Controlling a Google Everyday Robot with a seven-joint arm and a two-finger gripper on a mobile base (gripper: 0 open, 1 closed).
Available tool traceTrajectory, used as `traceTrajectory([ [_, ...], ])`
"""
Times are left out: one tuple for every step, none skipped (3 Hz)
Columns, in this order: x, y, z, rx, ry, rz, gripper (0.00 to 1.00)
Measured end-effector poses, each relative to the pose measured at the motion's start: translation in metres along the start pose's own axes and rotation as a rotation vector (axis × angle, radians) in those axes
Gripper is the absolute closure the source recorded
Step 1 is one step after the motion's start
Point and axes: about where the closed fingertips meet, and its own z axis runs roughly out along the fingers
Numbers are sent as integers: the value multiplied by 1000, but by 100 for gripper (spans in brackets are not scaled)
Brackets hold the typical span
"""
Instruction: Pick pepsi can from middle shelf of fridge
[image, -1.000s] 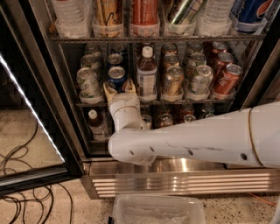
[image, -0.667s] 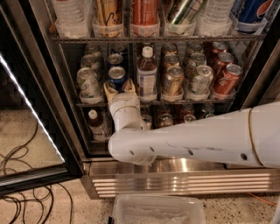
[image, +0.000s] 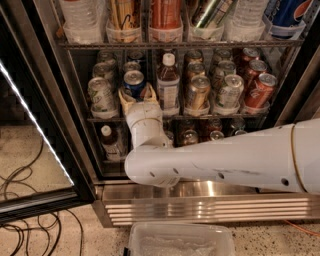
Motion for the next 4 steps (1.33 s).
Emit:
traceTrajectory([
  [-24, -7, -5, -6, -62, 4, 100],
  [-37, -22, -15, -76, -94, 33, 100],
  [-15, -55, -19, -153, -31, 89, 100],
  [-17, -57, -21, -159, -21, 98, 100],
])
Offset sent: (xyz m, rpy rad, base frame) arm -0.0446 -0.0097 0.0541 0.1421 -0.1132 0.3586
